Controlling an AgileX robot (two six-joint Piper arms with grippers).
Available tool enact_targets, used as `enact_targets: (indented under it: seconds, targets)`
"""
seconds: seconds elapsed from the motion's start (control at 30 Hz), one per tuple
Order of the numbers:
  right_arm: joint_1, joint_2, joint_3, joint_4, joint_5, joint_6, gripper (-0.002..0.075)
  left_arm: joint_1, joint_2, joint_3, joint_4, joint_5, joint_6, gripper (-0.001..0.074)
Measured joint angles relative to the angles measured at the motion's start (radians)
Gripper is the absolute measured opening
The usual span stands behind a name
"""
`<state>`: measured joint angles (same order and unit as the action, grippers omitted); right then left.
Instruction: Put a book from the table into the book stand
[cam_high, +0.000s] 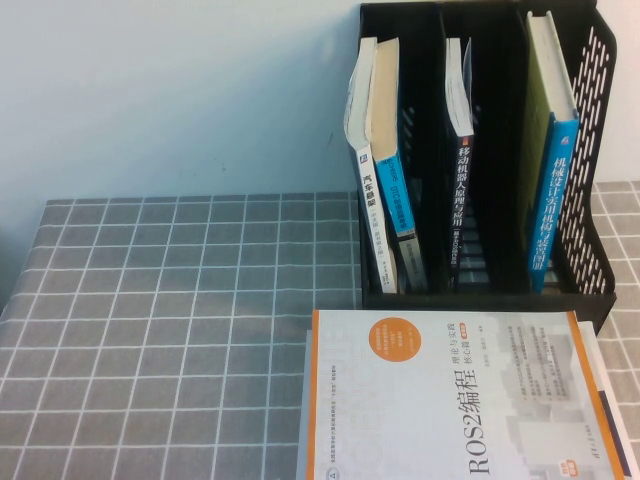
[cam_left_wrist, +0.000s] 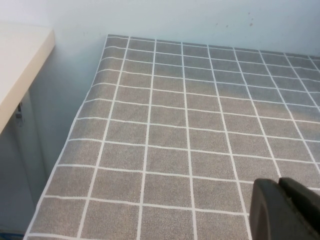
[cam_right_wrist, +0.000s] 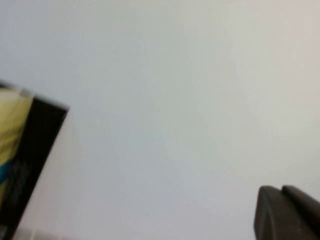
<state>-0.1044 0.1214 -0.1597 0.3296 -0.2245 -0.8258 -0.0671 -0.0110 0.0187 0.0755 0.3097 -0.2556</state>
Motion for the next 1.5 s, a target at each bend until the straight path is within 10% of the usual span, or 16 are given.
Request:
enact_targets:
  seconds: [0.2,0.67,1.5]
  targets:
    - [-0.085,-0.079,0.036,-0.217,0.498,0.260,-0.0003,0.000,0.000,0.000,0.000,0.000,0.000,-0.0001]
    - [-0.087,-0.135,0.186,-0.295,0.563,0.768,-0.0003,0.000,0.000,0.000,0.000,0.004,0.000,-0.0001]
    - [0.025,-0.135,0.184,-0.358,0.573,0.813,-0.0003,0.000,0.000,-0.002,0.000,0.004,0.000,-0.0001]
